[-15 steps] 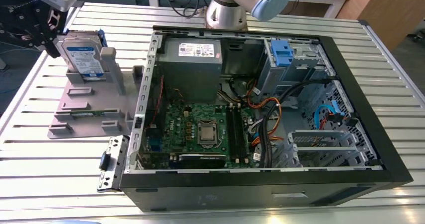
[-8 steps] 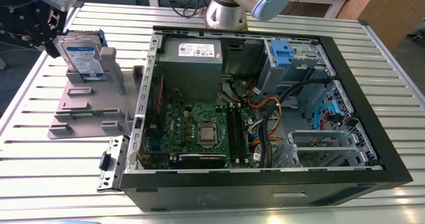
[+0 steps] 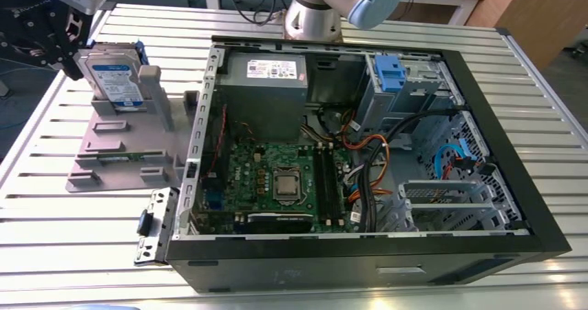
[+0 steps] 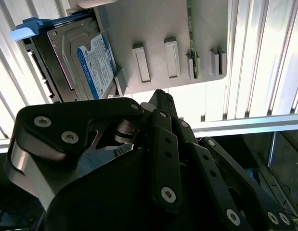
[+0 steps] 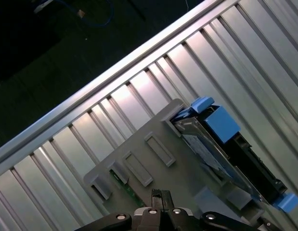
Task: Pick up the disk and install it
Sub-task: 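Pick up the disk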
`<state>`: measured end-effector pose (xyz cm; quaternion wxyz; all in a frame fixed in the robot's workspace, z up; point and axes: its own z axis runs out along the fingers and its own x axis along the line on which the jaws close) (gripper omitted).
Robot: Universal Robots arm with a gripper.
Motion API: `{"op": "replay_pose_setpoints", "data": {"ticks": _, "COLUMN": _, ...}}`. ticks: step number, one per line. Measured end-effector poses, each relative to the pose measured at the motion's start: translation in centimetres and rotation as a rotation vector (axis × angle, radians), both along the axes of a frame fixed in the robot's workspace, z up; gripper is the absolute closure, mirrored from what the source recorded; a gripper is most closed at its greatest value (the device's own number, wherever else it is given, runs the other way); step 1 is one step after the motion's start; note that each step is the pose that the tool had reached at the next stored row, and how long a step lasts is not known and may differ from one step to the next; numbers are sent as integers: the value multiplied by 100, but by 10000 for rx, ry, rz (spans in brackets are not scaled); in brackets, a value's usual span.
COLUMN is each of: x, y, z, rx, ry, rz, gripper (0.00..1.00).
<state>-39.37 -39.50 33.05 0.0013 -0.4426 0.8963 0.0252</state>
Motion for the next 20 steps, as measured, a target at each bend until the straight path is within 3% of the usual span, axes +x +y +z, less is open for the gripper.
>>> {"op": "replay_pose_setpoints", "data": {"ticks": 20, "x": 0, "y": 0, "z": 0, "rx": 0, "ry": 0, "rz": 483, "gripper": 89}}
